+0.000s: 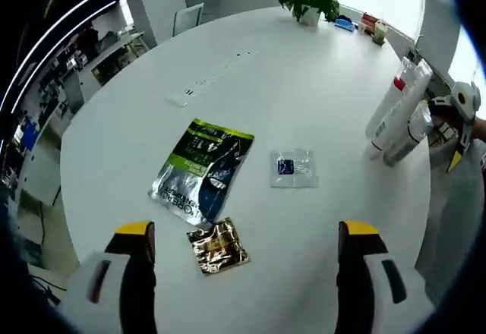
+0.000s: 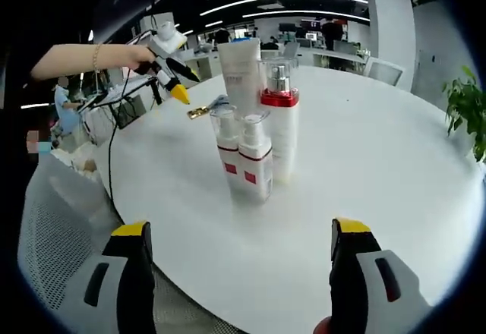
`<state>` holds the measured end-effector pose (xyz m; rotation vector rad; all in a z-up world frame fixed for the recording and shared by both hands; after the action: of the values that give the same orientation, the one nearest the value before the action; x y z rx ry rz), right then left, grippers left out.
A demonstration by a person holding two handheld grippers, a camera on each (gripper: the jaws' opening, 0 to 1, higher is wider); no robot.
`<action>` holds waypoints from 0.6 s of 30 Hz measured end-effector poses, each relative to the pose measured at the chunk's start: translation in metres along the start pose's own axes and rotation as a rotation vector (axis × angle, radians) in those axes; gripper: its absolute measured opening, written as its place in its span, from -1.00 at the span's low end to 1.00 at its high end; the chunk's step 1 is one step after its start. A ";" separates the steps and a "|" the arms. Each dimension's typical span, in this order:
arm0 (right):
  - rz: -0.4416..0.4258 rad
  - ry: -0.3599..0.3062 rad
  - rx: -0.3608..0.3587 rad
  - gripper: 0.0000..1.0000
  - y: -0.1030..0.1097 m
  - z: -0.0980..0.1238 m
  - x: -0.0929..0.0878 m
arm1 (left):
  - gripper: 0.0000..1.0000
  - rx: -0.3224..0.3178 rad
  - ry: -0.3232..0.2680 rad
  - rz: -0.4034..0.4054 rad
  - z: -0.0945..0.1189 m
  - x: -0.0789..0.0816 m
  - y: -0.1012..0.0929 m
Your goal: Arrange the skincare products in the storage area until every visible bottle or jar stands upright without overlapping.
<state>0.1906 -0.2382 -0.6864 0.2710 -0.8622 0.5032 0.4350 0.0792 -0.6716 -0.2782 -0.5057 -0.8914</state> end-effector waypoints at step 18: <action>-0.046 0.045 -0.031 0.99 -0.008 -0.001 -0.009 | 0.80 -0.009 0.060 0.007 -0.043 0.015 0.037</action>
<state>0.1907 -0.2476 -0.6941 0.2493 -0.8175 0.4514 0.4855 0.0730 -0.7007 -0.2600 -0.4448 -0.8925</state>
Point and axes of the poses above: the point that each gripper's makers call its tool centre point, and the gripper's own axes: z roughly backward along the fingers, y roughly to its left, x roughly out of its top, the point moved 3 cm from there along z, roughly backward along the fingers, and after that the axes turned 6 degrees about -x, right-handed, at the moved point
